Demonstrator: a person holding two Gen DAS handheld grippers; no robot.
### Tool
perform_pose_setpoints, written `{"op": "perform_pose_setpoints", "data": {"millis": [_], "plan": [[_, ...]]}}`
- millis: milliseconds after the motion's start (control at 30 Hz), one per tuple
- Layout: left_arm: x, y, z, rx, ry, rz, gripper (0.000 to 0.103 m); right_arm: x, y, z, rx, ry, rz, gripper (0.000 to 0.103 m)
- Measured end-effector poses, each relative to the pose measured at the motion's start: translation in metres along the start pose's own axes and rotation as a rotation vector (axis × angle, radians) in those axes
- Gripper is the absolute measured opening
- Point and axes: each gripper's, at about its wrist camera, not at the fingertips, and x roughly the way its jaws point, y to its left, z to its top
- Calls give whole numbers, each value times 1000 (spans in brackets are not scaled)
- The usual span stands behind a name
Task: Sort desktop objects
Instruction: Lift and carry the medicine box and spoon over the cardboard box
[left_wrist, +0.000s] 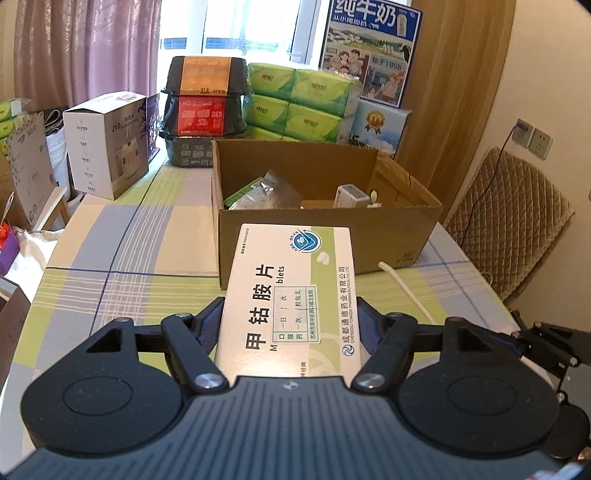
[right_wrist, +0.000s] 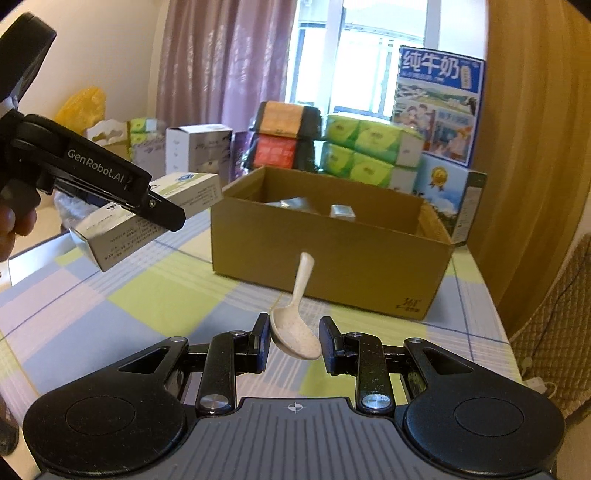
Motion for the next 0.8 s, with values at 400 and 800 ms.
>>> {"op": "perform_pose_setpoints", "data": {"millis": [400,800], "plan": [[9,-14,0,23,9,2,67,-6,-10,2,20,-23,-29,25],[13,-17,1,24,15,21,67,-6,-14,7,27,-34,-38,25]]}}
